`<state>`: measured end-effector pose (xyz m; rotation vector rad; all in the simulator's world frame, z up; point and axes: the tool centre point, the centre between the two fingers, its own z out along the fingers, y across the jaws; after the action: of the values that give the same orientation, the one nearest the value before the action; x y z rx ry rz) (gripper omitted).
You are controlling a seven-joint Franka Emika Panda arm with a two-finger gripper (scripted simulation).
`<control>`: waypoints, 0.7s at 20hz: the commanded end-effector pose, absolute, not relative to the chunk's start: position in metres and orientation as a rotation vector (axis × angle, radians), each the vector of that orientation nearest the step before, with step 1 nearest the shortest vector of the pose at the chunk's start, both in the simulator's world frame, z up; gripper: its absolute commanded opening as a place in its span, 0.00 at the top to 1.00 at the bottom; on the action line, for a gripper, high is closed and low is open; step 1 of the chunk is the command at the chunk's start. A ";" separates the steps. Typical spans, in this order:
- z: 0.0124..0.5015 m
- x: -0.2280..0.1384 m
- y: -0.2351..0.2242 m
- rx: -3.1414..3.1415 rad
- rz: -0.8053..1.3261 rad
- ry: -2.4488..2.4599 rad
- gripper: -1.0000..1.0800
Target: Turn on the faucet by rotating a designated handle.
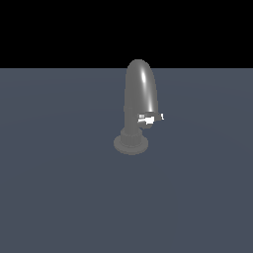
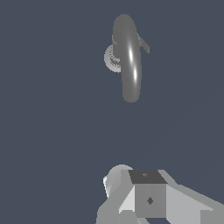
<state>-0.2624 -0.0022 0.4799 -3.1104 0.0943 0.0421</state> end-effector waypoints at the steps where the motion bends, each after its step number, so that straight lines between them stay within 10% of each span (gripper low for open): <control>1: 0.480 -0.262 -0.002 -3.110 0.042 0.094 1.00; 14: 0.480 -0.242 0.002 -3.082 0.140 0.174 1.00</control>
<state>-0.2466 0.0009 0.4806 -3.0886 0.1578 0.1195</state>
